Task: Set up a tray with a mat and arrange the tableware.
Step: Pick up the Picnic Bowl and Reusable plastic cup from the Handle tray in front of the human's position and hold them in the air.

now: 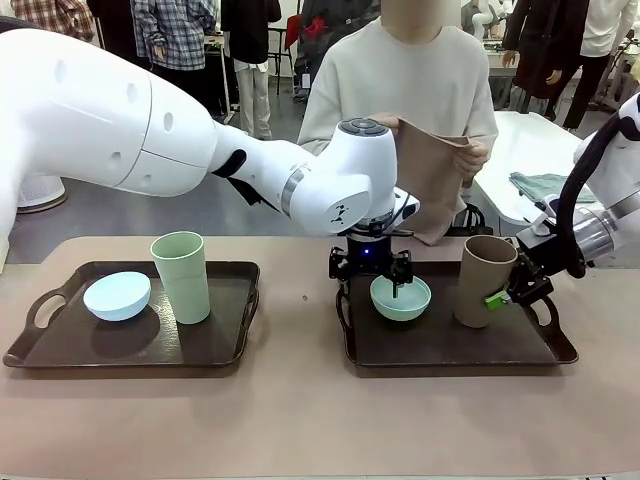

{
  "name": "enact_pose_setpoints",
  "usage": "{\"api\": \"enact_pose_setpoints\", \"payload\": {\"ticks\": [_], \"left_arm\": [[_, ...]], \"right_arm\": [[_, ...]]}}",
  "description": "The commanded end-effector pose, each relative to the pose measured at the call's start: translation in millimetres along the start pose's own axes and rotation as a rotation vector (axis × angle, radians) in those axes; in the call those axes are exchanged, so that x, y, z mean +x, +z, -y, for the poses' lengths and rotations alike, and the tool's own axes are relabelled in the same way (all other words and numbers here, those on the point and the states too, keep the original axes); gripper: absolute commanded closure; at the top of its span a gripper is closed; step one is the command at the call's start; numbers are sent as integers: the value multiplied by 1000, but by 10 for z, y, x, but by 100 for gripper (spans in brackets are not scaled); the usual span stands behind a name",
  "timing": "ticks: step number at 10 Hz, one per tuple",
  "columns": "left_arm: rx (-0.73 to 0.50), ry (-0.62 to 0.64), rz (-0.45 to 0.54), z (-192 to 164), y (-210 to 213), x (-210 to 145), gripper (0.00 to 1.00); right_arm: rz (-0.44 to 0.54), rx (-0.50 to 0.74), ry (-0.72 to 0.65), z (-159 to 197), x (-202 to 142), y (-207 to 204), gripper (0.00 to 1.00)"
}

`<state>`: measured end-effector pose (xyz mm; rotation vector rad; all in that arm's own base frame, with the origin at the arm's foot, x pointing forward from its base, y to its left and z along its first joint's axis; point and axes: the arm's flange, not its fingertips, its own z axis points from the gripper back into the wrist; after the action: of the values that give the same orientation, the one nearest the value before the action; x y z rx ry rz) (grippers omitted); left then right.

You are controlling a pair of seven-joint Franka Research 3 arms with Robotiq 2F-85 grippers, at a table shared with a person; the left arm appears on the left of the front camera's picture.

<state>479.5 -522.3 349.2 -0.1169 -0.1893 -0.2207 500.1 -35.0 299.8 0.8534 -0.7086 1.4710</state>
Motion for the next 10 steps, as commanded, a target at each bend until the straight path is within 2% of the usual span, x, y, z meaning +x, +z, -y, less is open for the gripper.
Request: {"api": "enact_pose_setpoints", "payload": {"ticks": [1, 2, 3, 4, 5, 6, 7, 9, 10], "left_arm": [[-8, 13, 2, 27, -39, 40, 0], [1, 22, 4, 20, -86, 47, 51], [25, 26, -10, 7, -113, 63, 56], [29, 32, -12, 1, -122, 66, 100], [33, 32, -11, 2, -118, 75, 100], [30, 34, -7, 16, -129, 58, 100], [35, 27, -5, 23, -112, 52, 80], [44, 37, -3, 20, -50, 49, 100], [44, 41, -1, 14, -29, 37, 100]], "right_arm": [[22, -1, 37, -15, -39, -40, 0], [23, 9, 63, -32, -43, -33, 0], [21, 15, 69, -26, -47, -29, 59], [27, 20, 73, -31, -53, -20, 59], [27, 23, 82, -27, -59, -27, 100], [25, 25, 84, -37, -68, -23, 62], [27, 23, 87, -34, -68, -22, 100], [29, 24, 93, -35, -71, -16, 100], [29, 23, 94, -38, -76, -11, 75]]}}
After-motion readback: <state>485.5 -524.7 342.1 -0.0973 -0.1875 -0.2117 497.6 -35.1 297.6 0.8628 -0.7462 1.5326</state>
